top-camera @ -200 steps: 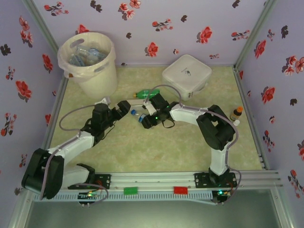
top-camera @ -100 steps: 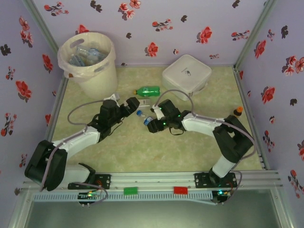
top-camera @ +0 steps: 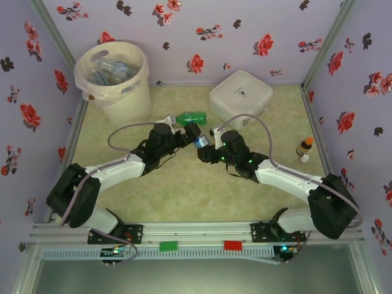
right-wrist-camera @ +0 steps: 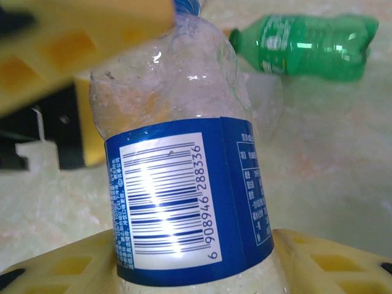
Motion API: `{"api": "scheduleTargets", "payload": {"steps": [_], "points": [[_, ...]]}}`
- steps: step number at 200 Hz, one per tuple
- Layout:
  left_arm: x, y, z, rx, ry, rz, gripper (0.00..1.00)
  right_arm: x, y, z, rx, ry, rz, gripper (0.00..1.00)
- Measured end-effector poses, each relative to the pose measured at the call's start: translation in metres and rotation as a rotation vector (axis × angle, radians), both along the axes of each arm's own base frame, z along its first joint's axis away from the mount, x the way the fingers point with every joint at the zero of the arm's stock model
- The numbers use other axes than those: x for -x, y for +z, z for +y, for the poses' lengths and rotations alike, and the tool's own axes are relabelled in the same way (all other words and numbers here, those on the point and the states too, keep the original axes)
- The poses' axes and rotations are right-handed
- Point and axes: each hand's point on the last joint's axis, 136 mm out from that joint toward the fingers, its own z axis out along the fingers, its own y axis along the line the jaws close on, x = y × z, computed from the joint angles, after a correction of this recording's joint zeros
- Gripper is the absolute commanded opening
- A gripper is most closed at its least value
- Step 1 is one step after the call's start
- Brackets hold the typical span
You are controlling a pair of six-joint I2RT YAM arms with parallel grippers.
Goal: Put the plastic bottles in the bin
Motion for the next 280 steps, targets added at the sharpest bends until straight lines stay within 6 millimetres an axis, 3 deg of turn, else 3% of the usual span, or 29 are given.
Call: {"api": "scheduleTargets", "payload": {"steps": [44,95,128,167,185,204,225,245,280], "points": [[0.006,-0.002,-0.015,0.015,-0.03,0.01,0.89,-0.003,0.009,0.003,-0.028,0.0,-0.031,0.47],[0.003,0.01,-0.02,0.051,-0.036,-0.02,0.73,-0.006,0.015,0.006,-0.056,-0.002,-0.044,0.5],[0.001,0.018,-0.021,0.072,-0.035,-0.044,0.64,-0.006,0.018,0.008,-0.076,0.003,-0.045,0.66],[-0.016,0.02,-0.004,0.057,0.006,-0.063,0.58,-0.004,0.027,0.009,-0.113,0.007,-0.055,0.98],[-0.036,0.029,0.013,0.028,0.043,-0.088,0.57,-0.001,0.035,0.006,-0.132,0.005,-0.071,1.0],[-0.062,0.054,0.033,-0.014,0.072,-0.145,0.57,0.002,0.041,0.001,-0.142,-0.003,-0.089,1.0],[-0.088,0.097,0.056,-0.064,0.089,-0.227,0.56,0.0,0.044,-0.004,-0.137,-0.028,-0.102,1.0],[-0.11,0.154,0.081,-0.115,0.098,-0.318,0.56,-0.003,0.04,-0.008,-0.116,-0.057,-0.1,1.0],[-0.135,0.274,0.122,-0.237,0.13,-0.54,0.56,-0.005,0.035,-0.013,-0.091,-0.083,-0.094,1.0]]}}
